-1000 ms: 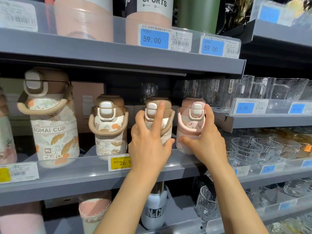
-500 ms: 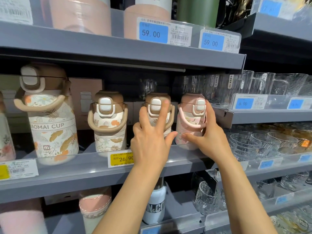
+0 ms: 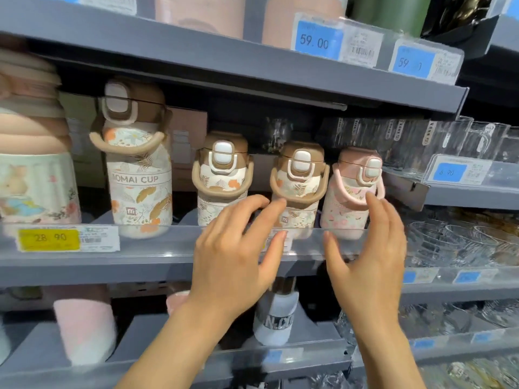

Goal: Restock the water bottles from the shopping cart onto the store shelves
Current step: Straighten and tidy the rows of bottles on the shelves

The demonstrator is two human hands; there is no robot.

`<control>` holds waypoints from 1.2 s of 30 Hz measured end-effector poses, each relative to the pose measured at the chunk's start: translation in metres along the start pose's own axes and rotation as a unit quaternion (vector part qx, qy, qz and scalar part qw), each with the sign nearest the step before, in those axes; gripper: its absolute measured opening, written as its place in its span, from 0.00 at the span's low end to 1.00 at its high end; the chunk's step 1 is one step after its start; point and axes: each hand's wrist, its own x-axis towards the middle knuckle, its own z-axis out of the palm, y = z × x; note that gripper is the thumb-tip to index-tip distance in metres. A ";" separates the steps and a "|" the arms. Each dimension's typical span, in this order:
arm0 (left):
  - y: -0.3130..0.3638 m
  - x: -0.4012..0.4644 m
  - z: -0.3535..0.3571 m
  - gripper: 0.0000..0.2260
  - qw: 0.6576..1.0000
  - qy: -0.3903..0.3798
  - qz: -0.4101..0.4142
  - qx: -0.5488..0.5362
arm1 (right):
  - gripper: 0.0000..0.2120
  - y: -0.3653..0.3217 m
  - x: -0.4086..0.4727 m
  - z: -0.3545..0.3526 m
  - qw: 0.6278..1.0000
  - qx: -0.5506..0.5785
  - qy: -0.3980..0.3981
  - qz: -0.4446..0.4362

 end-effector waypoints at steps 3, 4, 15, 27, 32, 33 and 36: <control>-0.039 -0.023 -0.040 0.10 1.000 0.001 0.002 -0.018 | 0.28 -0.048 -0.020 0.018 0.996 0.074 -0.030 -0.036; -0.054 -0.031 -0.056 0.09 1.000 -0.008 -0.006 -0.020 | 0.26 -0.066 -0.028 0.026 0.994 0.088 -0.041 -0.052; -0.271 -0.176 -0.322 0.10 0.970 -0.086 -0.222 0.042 | 0.09 -0.342 -0.182 0.158 0.947 0.199 -0.112 -0.227; -0.449 -0.286 -0.553 0.05 0.852 0.007 -0.510 0.119 | 0.15 -0.578 -0.339 0.274 0.891 0.236 -0.382 -0.073; -0.507 -0.294 -0.563 0.21 0.842 0.039 -0.534 0.069 | 0.29 -0.619 -0.359 0.304 0.867 0.280 -0.411 -0.035; -0.517 -0.291 -0.562 0.25 0.842 0.020 -0.534 0.076 | 0.33 -0.628 -0.361 0.311 0.863 0.283 -0.419 -0.009; -0.547 -0.286 -0.553 0.35 0.843 -0.009 -0.534 0.058 | 0.40 -0.650 -0.367 0.337 0.868 0.270 -0.411 0.064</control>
